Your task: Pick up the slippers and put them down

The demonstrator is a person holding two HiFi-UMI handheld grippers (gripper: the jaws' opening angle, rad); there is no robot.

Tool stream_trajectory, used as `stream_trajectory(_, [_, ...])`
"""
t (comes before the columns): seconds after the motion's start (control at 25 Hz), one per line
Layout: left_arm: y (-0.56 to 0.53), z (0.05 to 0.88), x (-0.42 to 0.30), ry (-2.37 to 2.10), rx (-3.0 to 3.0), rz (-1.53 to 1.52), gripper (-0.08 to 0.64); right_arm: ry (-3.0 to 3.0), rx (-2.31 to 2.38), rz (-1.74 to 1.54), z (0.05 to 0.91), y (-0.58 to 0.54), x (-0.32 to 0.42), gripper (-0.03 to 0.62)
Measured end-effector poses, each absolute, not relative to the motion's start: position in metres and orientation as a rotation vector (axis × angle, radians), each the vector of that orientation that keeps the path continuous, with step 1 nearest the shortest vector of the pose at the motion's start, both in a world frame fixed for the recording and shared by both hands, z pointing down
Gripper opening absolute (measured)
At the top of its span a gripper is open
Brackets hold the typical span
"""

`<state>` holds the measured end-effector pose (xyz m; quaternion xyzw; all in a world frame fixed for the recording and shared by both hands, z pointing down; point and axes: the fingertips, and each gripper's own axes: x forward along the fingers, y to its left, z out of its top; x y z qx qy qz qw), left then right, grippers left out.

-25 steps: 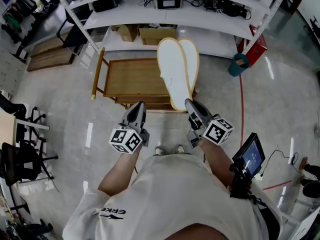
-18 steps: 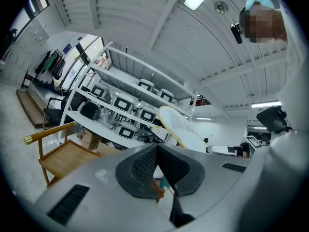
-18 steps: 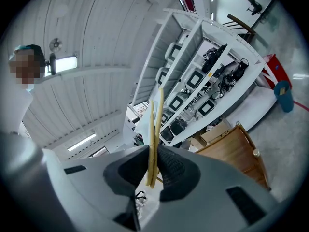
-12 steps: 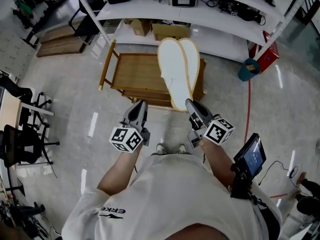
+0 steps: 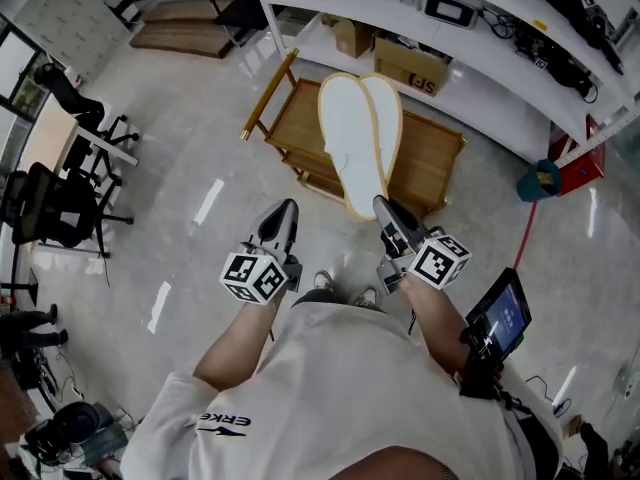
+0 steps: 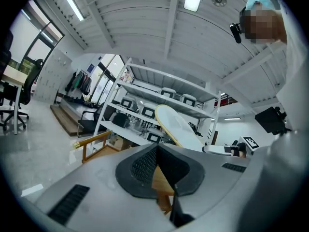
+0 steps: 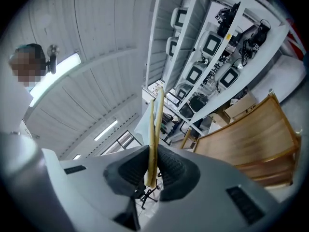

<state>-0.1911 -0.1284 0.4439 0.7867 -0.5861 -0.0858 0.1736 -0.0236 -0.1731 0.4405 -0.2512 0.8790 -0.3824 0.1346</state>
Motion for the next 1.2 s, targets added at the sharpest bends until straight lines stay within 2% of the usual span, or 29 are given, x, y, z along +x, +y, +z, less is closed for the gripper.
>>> stream_trajectory(0.48, [-0.132,0.445,-0.257,-1.752,2.157,-0.305,0.003,2.610,-0.643,-1.151,0.444,-0.189,-0.096,0.055])
stream_trajectory(1.2, [-0.173,0.469,-0.367,-1.690,2.133,-0.355,0.003,2.634,-0.803,-1.222,0.484,-0.229,-0.192,0.055])
